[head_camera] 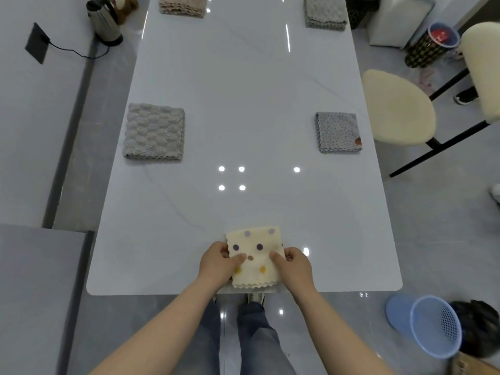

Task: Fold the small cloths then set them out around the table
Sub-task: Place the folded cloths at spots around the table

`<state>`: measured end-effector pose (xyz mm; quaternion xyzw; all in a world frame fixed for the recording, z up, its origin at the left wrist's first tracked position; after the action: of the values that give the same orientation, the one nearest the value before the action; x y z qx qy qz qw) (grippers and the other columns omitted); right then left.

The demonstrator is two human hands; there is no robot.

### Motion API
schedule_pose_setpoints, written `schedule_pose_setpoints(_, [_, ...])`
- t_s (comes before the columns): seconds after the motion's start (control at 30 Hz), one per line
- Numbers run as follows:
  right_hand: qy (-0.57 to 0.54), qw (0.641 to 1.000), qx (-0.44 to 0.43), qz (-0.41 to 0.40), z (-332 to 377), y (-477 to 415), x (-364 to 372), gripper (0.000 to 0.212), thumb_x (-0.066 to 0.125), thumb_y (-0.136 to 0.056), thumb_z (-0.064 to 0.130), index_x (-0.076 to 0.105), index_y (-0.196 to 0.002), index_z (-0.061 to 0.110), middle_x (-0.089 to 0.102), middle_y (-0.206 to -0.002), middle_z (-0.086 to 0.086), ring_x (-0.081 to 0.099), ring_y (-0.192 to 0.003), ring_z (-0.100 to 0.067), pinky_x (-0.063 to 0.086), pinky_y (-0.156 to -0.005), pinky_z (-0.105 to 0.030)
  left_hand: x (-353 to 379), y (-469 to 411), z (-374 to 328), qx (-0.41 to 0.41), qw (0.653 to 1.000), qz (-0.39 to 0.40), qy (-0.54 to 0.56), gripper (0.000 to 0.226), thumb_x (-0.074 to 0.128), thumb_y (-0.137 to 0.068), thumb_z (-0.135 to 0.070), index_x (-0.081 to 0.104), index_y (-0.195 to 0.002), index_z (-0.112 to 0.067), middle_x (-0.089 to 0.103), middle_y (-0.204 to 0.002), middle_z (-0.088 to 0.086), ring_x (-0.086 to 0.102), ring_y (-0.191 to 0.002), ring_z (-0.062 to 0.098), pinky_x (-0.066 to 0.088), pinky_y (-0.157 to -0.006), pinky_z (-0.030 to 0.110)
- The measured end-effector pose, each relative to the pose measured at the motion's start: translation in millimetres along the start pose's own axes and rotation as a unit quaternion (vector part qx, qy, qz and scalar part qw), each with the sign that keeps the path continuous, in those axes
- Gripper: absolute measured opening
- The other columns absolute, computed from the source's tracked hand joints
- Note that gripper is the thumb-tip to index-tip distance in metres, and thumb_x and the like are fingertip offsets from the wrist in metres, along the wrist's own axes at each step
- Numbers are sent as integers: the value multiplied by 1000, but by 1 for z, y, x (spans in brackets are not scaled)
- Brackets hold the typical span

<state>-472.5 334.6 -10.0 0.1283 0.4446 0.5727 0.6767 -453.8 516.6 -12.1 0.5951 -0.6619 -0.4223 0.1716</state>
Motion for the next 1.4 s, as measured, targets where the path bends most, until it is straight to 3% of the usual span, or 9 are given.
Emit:
schedule_pose_setpoints(0.13, [-5, 1000, 5, 7, -2, 2, 3, 13, 60, -90, 21, 53, -89, 10, 55, -83, 3, 51, -69, -5, 35, -54, -16, -3, 2, 2, 22, 998, -57, -9, 30, 72, -80, -20, 50, -100, -16, 57, -88, -4, 56, -80, 11, 43, -61, 19])
schedule_pose_setpoints(0.2, [-11, 1000, 8, 3, -3, 2, 5, 13, 62, -89, 21, 53, -90, 11, 57, -85, 2, 52, -70, -5, 36, -54, -16, -5, 3, 2, 39, 995, -86, -16, 29, 72, -80, -20, 50, -98, -17, 58, -86, -4, 56, -76, 9, 39, -57, 16])
schedule_pose_setpoints(0.33, [-4, 1000, -4, -19, 0, 3, 6, 14, 63, -88, 23, 55, -94, 13, 60, -89, 2, 54, -74, -3, 36, -55, -13, -4, 5, 0, 72, 989, -119, -39, 29, 73, -79, -22, 50, -97, -17, 59, -84, -2, 57, -76, 13, 40, -59, 18])
schedule_pose_setpoints(0.47, [19, 999, -21, -37, 1, 5, 4, 15, 64, -88, 26, 55, -90, 14, 57, -79, 7, 52, -69, -2, 35, -54, -14, -3, 7, 2, 94, 985, -133, -64, 29, 73, -80, -21, 51, -97, -15, 52, -77, -7, 51, -70, 9, 38, -57, 19])
schedule_pose_setpoints(0.67, [39, 998, -30, -41, 1, 7, 2, 15, 64, -88, 27, 54, -88, 15, 55, -76, 8, 51, -66, -2, 35, -53, -15, -1, 3, 5, 92, 981, -146, -88, 29, 72, -79, -25, 51, -97, -15, 52, -78, -7, 52, -71, 10, 37, -57, 21])
schedule_pose_setpoints(0.83, [33, 997, -45, -45, 3, 12, 0, 18, 64, -85, 25, 54, -98, 19, 57, -83, 10, 54, -72, -1, 37, -55, -15, 0, 5, 6, 88, 982, -150, -72, 28, 72, -80, -24, 51, -98, -17, 56, -83, -5, 55, -76, 13, 40, -59, 22])
schedule_pose_setpoints(1.4, [40, 996, -53, -54, -5, 2, -10, 9, 62, -88, 20, 60, -93, 13, 54, -75, 9, 49, -67, -3, 36, -56, -16, 9, 7, 5, 80, 982, -158, -63, 19, 70, -81, -22, 55, -91, -18, 60, -79, -3, 56, -71, 13, 44, -60, 25])
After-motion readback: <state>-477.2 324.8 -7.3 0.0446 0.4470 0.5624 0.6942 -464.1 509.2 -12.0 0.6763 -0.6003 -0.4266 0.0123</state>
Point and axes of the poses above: each hand's wrist, its own y-axis away from the middle knuckle, its own x-axis out of the palm, z = x × y, the point moved 4 cm from there along -y, towards the middle knuckle
